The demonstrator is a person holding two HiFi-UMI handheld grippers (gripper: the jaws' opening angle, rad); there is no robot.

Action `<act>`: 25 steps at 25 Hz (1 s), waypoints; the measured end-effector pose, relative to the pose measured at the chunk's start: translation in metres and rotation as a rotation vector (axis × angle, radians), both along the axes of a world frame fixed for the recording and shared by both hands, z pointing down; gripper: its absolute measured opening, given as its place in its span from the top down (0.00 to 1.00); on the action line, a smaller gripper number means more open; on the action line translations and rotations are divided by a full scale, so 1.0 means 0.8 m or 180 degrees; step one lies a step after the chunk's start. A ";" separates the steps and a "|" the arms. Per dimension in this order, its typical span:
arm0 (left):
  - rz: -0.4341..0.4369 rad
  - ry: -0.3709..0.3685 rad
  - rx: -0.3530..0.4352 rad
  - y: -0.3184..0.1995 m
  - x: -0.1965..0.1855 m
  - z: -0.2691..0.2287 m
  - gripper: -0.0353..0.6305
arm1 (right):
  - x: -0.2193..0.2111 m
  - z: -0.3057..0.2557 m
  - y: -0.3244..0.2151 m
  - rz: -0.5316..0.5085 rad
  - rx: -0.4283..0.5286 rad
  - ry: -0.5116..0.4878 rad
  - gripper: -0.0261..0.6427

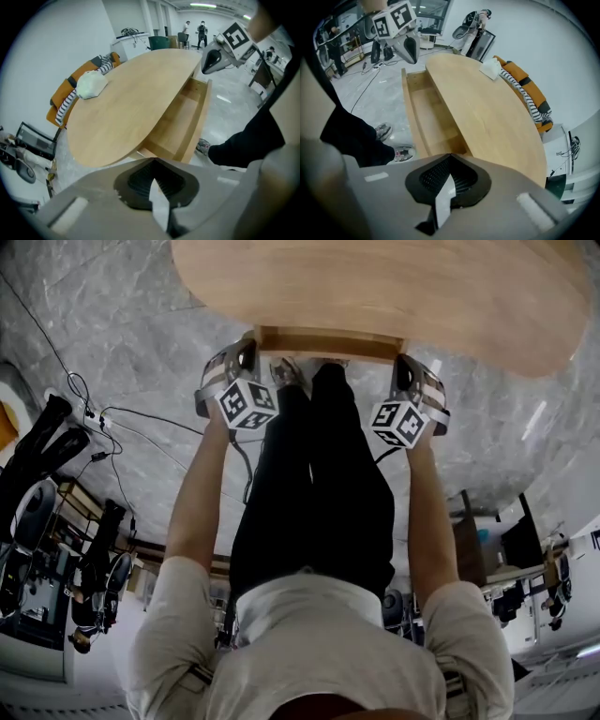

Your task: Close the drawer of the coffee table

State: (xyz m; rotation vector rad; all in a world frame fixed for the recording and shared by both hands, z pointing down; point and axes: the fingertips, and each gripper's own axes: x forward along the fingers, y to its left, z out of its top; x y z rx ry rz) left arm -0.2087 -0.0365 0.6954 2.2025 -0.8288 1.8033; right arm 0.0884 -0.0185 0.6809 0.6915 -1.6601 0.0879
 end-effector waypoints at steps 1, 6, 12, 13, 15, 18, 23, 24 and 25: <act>0.0063 -0.0007 0.0005 -0.004 0.005 0.000 0.92 | -0.003 0.000 -0.002 0.0004 -0.0013 -0.0025 0.95; 0.0476 -0.0021 -0.0003 0.005 0.021 -0.006 0.92 | -0.009 0.003 0.014 -0.0115 -0.0155 -0.0063 0.95; 0.0509 -0.0095 -0.0120 0.034 0.000 0.002 0.92 | 0.004 0.000 0.024 -0.0213 -0.0133 0.0036 0.95; 0.0543 -0.0101 -0.0112 0.038 0.001 0.002 0.92 | 0.007 0.000 0.027 -0.0263 -0.0129 0.0055 0.94; 0.0674 -0.0121 -0.0051 0.042 0.004 -0.001 0.92 | 0.012 0.005 0.034 -0.0377 -0.0197 0.0090 0.82; 0.0969 -0.0197 -0.0047 0.048 0.009 0.003 0.82 | 0.019 0.020 0.045 -0.0552 -0.0358 0.0178 0.69; 0.1181 -0.0430 -0.0275 0.060 0.002 0.028 0.66 | 0.028 0.037 0.054 -0.0844 -0.0474 0.0365 0.68; 0.1190 -0.0445 -0.0296 0.060 0.003 0.033 0.66 | 0.029 0.040 0.051 -0.0870 -0.0458 0.0393 0.70; 0.1207 -0.0466 -0.0301 0.059 0.003 0.039 0.66 | 0.030 0.042 0.048 -0.0886 -0.0438 0.0416 0.74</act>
